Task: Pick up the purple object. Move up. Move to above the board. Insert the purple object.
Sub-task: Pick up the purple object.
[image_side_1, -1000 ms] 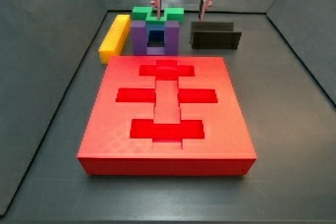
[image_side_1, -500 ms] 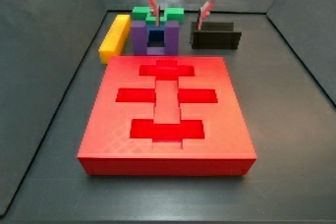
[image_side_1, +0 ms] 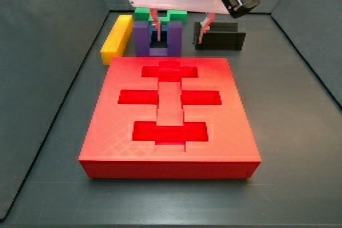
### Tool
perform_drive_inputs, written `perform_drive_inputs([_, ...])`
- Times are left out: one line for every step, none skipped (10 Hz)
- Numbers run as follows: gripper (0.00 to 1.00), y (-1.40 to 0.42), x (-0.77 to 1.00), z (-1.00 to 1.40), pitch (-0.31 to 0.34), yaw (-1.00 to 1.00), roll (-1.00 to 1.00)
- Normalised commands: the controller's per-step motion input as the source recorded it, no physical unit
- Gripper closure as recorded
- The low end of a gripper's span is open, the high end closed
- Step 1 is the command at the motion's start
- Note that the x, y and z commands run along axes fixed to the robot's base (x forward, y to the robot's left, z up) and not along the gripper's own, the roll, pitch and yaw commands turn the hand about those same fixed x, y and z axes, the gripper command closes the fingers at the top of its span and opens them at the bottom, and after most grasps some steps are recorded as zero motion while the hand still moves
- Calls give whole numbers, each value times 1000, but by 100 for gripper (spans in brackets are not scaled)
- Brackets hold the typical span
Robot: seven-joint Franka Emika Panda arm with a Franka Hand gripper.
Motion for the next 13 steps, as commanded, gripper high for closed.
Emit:
perform_drive_inputs([0, -60, -29, 0, -1, 0, 24])
perform_drive_inputs([0, -171, -206, -3, -80, 0, 50])
perform_drive_inputs([100, 0, 0, 0, 0, 0, 0])
perform_drive_inputs([100, 0, 0, 0, 0, 0, 0])
perform_drive_inputs([100, 0, 0, 0, 0, 0, 0])
perform_drive_inputs([100, 0, 0, 0, 0, 0, 0])
perform_drive_inputs([100, 0, 0, 0, 0, 0, 0])
perform_drive_inputs([100, 0, 0, 0, 0, 0, 0])
perform_drive_inputs([100, 0, 0, 0, 0, 0, 0])
perform_drive_inputs([100, 0, 0, 0, 0, 0, 0])
perform_drive_inputs([100, 0, 0, 0, 0, 0, 0])
perform_drive_inputs([100, 0, 0, 0, 0, 0, 0])
perform_drive_inputs([100, 0, 0, 0, 0, 0, 0])
